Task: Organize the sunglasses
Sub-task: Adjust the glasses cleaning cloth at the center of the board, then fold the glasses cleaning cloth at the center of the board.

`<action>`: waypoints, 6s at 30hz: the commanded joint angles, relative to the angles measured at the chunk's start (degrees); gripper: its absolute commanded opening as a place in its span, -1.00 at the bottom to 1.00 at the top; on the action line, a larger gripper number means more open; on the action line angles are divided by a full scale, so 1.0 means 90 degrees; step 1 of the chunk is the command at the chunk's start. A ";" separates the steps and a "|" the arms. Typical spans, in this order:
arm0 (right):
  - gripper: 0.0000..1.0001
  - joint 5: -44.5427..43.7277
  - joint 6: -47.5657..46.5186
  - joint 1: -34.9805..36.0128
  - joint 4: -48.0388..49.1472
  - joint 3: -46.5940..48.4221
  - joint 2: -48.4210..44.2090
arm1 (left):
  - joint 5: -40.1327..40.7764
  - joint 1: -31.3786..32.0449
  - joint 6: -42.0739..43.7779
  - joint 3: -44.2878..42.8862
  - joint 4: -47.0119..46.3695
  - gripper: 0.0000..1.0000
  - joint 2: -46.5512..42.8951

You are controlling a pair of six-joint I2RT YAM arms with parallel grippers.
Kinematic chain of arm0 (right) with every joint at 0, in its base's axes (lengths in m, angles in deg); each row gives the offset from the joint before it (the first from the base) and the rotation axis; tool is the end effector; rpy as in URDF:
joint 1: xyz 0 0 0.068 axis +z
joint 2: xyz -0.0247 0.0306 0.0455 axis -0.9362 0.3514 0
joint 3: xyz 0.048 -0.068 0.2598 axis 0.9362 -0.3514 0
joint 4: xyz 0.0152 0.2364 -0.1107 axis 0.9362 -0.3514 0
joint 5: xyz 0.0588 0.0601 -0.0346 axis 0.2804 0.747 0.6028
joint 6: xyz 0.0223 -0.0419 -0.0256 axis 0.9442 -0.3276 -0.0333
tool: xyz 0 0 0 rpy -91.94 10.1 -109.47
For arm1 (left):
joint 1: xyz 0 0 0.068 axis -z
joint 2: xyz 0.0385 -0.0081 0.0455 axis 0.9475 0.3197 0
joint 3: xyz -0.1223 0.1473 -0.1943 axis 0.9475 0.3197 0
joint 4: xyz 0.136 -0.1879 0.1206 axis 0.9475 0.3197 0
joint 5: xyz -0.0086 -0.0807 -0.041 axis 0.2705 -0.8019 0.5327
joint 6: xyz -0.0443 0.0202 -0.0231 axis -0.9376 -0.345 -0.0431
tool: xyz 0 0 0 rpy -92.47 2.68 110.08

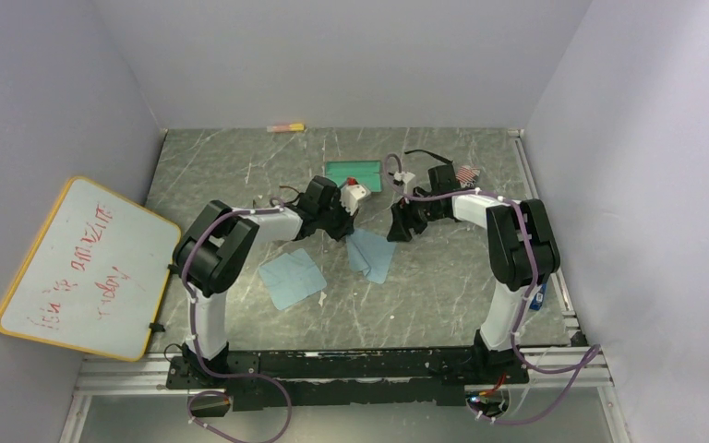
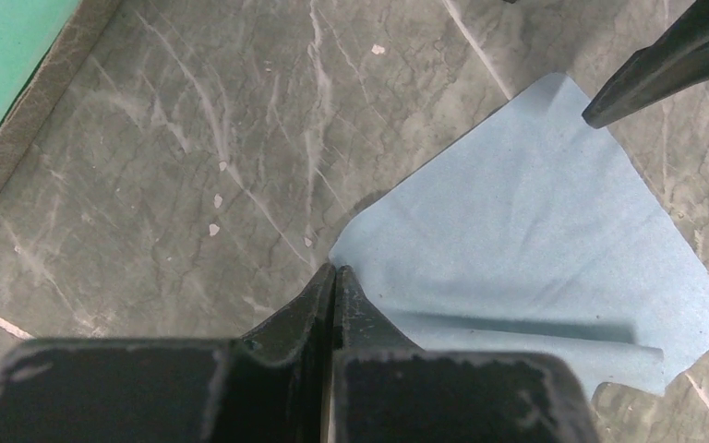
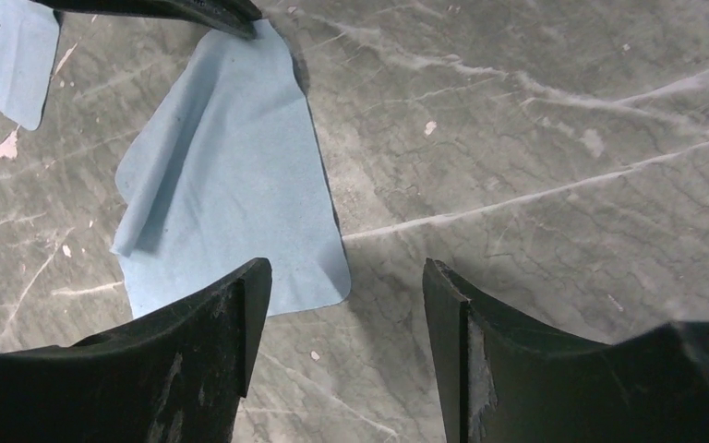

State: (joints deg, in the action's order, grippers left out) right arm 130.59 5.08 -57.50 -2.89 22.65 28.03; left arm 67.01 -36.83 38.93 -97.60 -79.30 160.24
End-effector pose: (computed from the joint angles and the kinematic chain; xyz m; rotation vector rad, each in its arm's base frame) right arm 0.3514 0.0990 0.1457 -0.9458 2.2621 0.9024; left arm 0.3327 -0.2437 0.1448 1.0352 2.0713 -0.6267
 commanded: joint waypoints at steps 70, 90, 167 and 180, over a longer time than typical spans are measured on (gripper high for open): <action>-0.96 -0.0039 -0.0268 0.0189 -0.0215 -0.0121 0.0336 | -0.0110 0.0099 -0.0233 0.0414 0.0075 -0.90 -0.0306; -1.00 -0.0072 -0.0367 0.0182 0.0402 -0.0542 -0.1490 | -0.0790 0.0070 0.0212 0.0855 -0.0189 -0.90 -0.1622; -1.00 -0.2239 -0.0485 0.0814 0.2121 -0.0897 -0.1543 | 0.0810 0.0260 0.0681 -0.0062 0.0010 -0.90 -0.0652; -1.00 -0.2435 -0.0558 0.0908 0.2140 -0.0715 -0.1246 | 0.1709 0.0476 0.0733 -0.0216 -0.0174 -0.90 -0.0403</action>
State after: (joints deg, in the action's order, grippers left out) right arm 109.94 0.17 -49.90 13.88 14.19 16.90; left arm 79.44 -33.34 45.12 -97.49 -79.04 155.65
